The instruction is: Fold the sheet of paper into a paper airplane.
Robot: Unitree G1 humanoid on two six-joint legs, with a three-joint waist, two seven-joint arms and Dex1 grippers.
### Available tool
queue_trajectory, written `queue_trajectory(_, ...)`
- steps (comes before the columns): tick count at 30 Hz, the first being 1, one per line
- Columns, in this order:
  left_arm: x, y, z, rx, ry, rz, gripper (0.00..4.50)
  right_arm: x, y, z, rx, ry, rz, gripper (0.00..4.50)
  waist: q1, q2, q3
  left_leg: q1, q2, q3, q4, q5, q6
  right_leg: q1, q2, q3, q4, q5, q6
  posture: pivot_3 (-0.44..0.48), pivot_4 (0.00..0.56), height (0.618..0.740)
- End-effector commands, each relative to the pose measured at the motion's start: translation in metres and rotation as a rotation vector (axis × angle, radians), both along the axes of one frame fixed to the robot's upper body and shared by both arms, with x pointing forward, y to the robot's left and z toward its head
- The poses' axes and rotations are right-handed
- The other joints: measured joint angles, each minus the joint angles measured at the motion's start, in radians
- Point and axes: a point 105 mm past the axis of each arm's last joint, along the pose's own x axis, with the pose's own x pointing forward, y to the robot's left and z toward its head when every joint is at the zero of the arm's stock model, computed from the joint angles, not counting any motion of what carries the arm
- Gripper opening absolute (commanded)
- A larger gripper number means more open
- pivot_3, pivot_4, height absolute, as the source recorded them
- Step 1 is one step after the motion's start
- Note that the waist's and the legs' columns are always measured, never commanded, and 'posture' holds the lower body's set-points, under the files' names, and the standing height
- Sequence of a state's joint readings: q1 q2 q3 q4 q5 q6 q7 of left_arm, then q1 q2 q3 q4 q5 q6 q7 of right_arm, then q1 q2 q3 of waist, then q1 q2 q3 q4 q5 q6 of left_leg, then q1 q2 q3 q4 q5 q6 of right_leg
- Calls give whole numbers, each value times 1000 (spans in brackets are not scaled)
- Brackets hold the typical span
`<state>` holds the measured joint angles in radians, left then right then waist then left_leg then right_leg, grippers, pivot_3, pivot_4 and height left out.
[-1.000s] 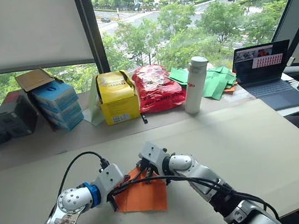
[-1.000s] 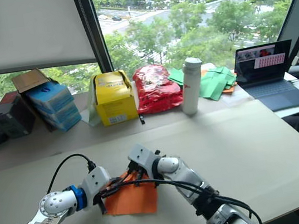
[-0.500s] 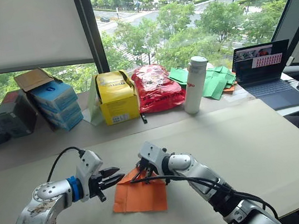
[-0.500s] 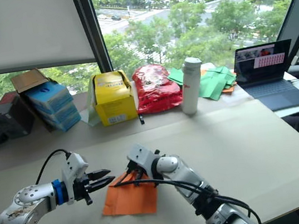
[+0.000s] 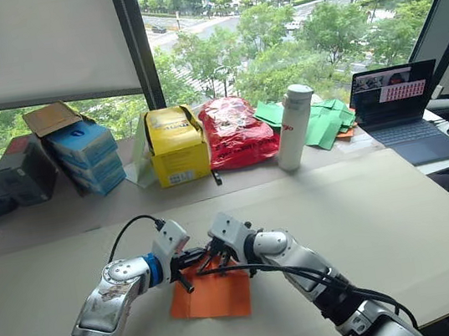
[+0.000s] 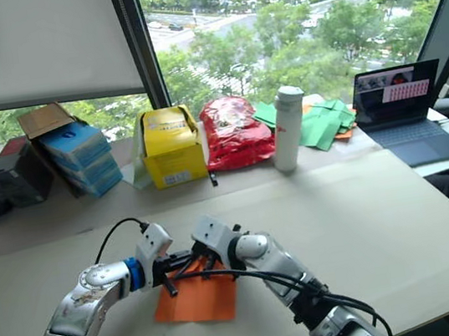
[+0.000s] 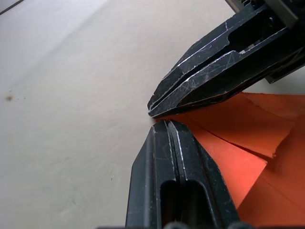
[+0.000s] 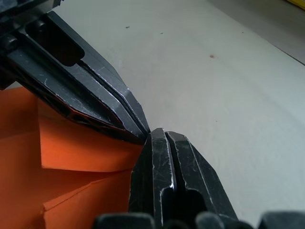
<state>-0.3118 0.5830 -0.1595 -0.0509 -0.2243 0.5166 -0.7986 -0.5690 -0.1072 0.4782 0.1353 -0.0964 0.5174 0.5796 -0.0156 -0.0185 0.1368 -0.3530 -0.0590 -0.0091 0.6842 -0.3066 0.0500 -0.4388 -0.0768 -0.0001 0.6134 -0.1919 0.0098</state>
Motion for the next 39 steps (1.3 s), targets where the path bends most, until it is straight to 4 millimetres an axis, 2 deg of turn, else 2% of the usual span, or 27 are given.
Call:
queue_trajectory(1,-2,9,-21,94,35,18,42,-6,-4,-14,-34,56,-5,0,1,0,0,0,0,0,0,0,0,0,0,0,0,0,0,0,150,740)
queue_trajectory(8,-17,20,-37,108,96,29,42,-7,-3,-15,-35,60,-1,0,-4,0,-1,1,0,0,0,0,0,0,0,3,1,0,0,0,150,740)
queue_trajectory(12,-34,33,-44,112,135,52,42,-9,-1,-15,-36,61,7,0,-13,1,-2,1,1,0,0,0,0,0,0,4,1,0,0,0,150,740)
queue_trajectory(18,-50,46,-46,129,164,69,42,-9,0,-16,-36,62,16,0,-21,3,-3,3,1,0,-2,-2,3,1,0,4,1,0,0,0,150,740)
queue_trajectory(21,-61,59,-46,143,182,96,42,-10,2,-16,-37,64,26,0,-28,3,-3,4,1,0,-3,-2,4,1,0,4,1,0,0,0,150,740)
queue_trajectory(28,-74,73,-46,165,199,125,42,-10,4,-16,-37,61,39,0,-30,5,-4,9,2,2,-6,-3,5,3,0,4,1,-1,-1,0,150,740)
queue_trajectory(34,-74,74,-39,155,182,131,42,-10,6,-15,-36,56,46,0,-29,6,-5,11,3,3,-7,-3,5,4,0,4,1,-1,-2,0,150,740)
queue_trajectory(39,-65,75,-28,142,132,142,42,-9,6,-10,-26,37,47,0,-29,6,-4,11,3,3,-7,-3,5,4,0,4,1,-1,-2,0,150,740)
